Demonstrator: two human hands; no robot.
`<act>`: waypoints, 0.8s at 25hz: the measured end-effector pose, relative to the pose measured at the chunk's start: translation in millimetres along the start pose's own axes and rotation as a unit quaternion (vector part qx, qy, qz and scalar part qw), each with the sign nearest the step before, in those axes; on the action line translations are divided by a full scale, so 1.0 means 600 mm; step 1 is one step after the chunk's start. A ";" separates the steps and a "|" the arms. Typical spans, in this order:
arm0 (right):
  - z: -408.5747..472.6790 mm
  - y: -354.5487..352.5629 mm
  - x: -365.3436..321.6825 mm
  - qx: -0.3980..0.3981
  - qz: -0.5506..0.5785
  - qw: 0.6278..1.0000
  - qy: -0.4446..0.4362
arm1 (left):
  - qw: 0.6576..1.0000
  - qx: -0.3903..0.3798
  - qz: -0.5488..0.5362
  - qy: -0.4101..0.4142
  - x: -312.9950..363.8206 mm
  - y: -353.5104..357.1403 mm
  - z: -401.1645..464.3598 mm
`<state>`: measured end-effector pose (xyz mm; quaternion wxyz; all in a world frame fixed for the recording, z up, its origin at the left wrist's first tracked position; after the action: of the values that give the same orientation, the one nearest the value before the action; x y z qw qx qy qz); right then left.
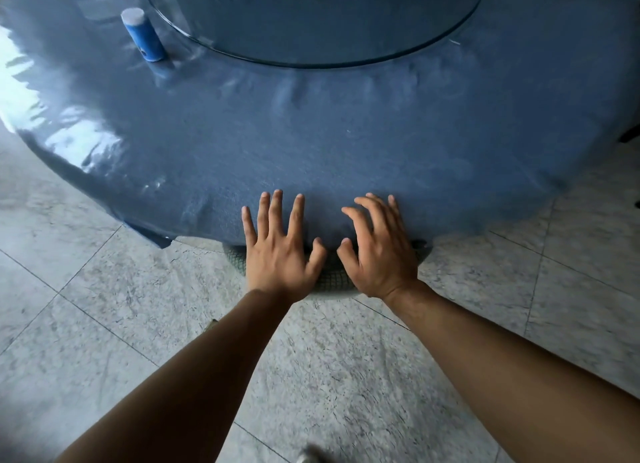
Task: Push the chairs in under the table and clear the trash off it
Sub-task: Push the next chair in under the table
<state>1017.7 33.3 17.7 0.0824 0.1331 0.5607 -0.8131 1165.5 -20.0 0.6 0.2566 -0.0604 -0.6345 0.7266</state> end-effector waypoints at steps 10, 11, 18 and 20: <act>0.026 0.019 0.009 -0.035 0.000 0.999 0.019 | 0.999 -0.043 -0.011 -0.014 -0.013 0.011 0.029; 0.026 0.021 0.009 -0.044 -0.002 0.999 0.020 | 0.998 -0.051 -0.006 -0.021 -0.015 0.012 0.029; 0.028 0.037 0.002 -0.154 -0.031 0.987 0.027 | 0.985 -0.131 0.027 -0.111 -0.031 0.011 0.022; 0.033 0.044 -0.004 -0.196 -0.052 0.979 0.015 | 0.981 -0.141 0.031 -0.132 -0.042 -0.003 0.017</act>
<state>1025.1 5.4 1.4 0.0563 0.0975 0.7165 -0.6885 1183.7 -40.4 -1.8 0.1368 -0.0188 -0.7566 0.6392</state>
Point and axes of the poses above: each hand's wrist, its own z-axis towards the middle knuckle, its own y-axis out of the palm, x = y × z, the point moved 9 cm from there along z, towards the middle knuckle
